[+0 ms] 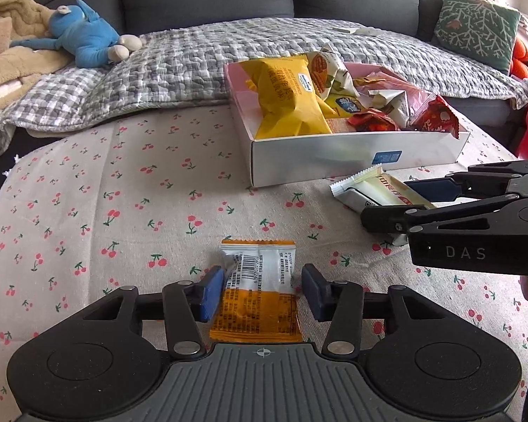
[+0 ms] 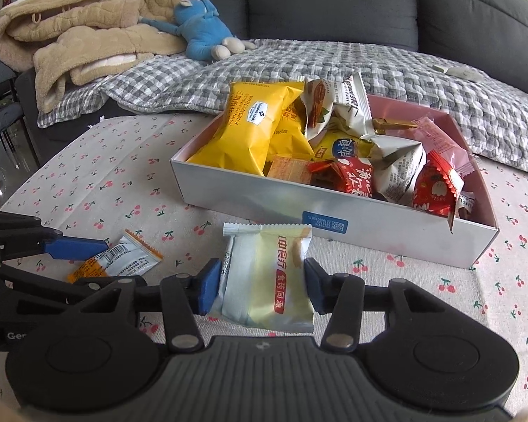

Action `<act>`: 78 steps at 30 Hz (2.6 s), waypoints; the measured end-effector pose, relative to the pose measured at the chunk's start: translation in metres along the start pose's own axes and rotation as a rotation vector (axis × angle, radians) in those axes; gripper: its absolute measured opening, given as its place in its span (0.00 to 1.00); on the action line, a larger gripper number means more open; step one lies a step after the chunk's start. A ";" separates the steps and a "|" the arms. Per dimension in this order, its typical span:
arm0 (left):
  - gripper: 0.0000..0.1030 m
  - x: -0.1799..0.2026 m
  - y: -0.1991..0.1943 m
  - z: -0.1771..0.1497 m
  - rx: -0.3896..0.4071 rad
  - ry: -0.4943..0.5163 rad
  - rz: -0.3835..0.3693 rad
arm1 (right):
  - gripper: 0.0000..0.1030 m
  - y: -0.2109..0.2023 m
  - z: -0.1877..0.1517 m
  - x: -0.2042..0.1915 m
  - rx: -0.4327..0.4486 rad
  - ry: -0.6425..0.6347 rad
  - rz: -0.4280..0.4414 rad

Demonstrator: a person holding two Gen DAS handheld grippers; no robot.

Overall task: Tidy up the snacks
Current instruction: 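Carry both packets into the pink box and open both grippers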

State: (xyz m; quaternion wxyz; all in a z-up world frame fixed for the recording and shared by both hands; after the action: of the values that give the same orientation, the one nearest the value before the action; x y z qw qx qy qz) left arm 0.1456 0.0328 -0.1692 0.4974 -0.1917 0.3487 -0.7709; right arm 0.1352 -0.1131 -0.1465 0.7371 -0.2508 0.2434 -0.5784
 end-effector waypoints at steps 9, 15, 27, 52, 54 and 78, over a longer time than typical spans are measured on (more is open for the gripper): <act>0.36 0.008 -0.003 0.002 0.014 0.039 0.030 | 0.43 -0.008 -0.005 0.007 -0.008 0.017 -0.006; 0.36 0.010 -0.007 0.006 0.029 0.041 0.025 | 0.42 -0.015 -0.006 0.010 -0.008 0.031 -0.002; 0.36 0.014 -0.025 0.037 0.109 0.013 0.020 | 0.42 -0.049 0.017 0.010 0.061 0.031 0.046; 0.37 0.072 0.032 0.149 0.219 0.043 -0.053 | 0.43 -0.014 0.094 0.108 0.151 0.257 -0.033; 0.37 0.070 0.037 0.153 0.219 0.044 -0.044 | 0.43 -0.011 0.095 0.110 0.148 0.260 -0.031; 0.83 0.066 0.002 0.138 0.232 0.077 0.015 | 0.85 -0.044 0.092 0.122 0.177 0.281 -0.054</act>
State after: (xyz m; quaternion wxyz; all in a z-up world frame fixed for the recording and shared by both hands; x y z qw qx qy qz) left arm 0.2069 -0.0754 -0.0799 0.5082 -0.1004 0.2778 -0.8090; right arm 0.1886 -0.2325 -0.0565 0.6992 -0.1078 0.2854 -0.6465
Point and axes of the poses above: each gripper's, at about its wrist camera, not at the fingertips, and y roughly the way its jaws point, x to its right, z to its top, the point moved 10 cm from there along y, roughly the way its jaws point, and after that the axes turned 3 degrees about y, right-handed, at the moved point
